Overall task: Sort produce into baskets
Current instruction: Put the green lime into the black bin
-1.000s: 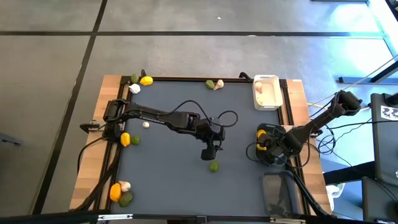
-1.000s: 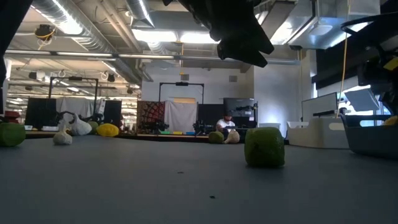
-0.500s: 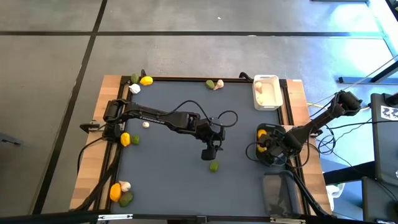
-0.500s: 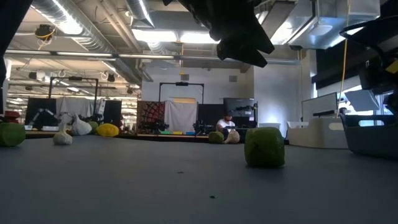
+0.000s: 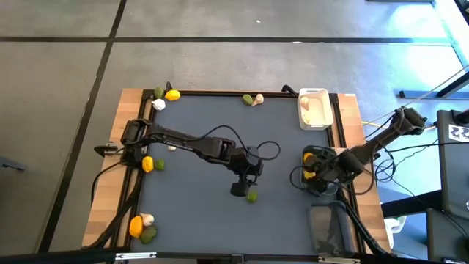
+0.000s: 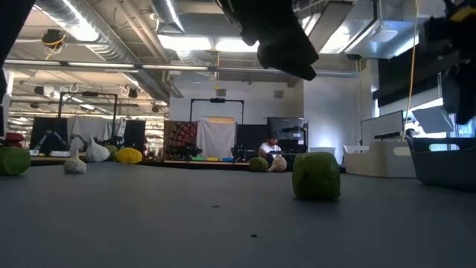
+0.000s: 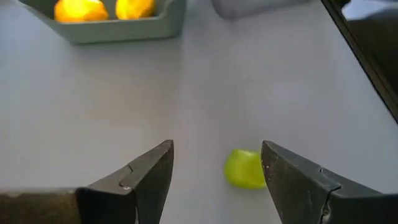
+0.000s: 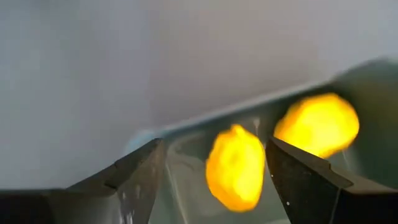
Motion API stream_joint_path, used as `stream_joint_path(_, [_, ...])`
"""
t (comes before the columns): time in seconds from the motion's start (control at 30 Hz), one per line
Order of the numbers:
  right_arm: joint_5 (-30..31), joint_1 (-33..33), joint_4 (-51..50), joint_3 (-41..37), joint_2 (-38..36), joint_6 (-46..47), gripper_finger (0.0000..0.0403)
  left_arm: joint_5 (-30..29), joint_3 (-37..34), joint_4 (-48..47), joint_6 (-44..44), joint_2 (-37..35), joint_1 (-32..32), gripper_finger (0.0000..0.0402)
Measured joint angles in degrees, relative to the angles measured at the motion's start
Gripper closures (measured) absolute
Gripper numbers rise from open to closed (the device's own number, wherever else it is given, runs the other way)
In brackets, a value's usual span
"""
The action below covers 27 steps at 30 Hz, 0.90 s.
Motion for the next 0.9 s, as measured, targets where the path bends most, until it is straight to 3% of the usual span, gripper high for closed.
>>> stream_joint_path(0.53, [2.66,0.0,2.83,0.55,0.17,-2.81,0.0123,2.86,-0.02,-2.15,13.6,7.28,-2.31,0.0164])
stream_joint_path(0.9, [4.95,0.0,3.71,0.55,0.17,-2.79,0.0123,12.57,0.0,1.63,15.74,11.64,-1.05,0.0164])
